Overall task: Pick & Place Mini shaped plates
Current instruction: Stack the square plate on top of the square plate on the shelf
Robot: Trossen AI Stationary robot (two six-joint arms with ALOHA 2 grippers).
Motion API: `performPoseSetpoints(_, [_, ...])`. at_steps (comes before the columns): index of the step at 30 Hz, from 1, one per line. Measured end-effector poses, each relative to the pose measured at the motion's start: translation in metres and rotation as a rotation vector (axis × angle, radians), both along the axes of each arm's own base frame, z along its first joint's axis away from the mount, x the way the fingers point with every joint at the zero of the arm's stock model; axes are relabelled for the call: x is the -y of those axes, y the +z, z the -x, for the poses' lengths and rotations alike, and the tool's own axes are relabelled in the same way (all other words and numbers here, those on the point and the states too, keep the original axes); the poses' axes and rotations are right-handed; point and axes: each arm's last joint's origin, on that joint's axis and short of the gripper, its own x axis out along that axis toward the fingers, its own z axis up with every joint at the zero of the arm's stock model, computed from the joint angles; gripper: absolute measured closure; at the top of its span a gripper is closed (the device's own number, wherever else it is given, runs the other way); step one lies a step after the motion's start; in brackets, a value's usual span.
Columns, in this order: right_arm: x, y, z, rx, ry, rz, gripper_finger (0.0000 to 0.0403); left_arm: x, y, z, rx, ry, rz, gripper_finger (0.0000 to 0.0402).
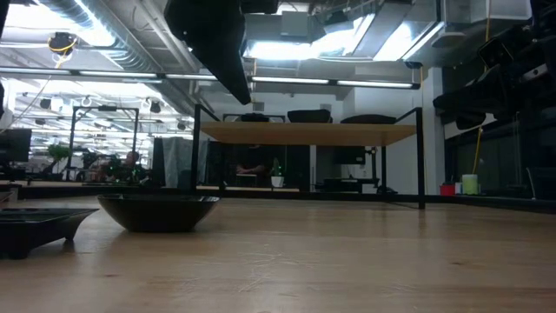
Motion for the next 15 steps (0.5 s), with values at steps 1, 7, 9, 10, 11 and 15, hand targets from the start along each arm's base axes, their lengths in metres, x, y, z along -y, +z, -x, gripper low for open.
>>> performPoseSetpoints(1, [0.0,0.0,0.0,0.0,0.0,0.0,0.0369,-0.0003,0.0,-0.0001,0.0,0.001,0.0,0.0313])
performPoseSetpoints(7, [0.0,-0.0001,0.0,0.0,0.0,0.0,0.0369,-0.0032,0.0,-0.0007,0.0,0.009,0.002,0.0313])
performPoseSetpoints(9, [0.0,0.0,0.0,0.0,0.001,0.0,0.0369,-0.0032,-0.0001,-0.0005,-0.002,0.011,0.002,0.0314])
performPoseSetpoints(10, [0.0,0.0,0.0,0.0,0.0,0.0,0.0369,-0.0032,-0.0003,-0.0002,-0.004,0.013,0.004,0.0313])
performPoseSetpoints(11, [0.0,-0.0001,0.0,0.0,0.0,0.0,0.0369,-0.0025,-0.0005,0.0005,-0.009,0.017,0.009,0.0313])
performPoseSetpoints(15, [0.0,0.0,0.0,0.0,0.001,0.0,0.0369,-0.0015,-0.0021,0.0035,-0.031,0.053,0.07,0.0314])
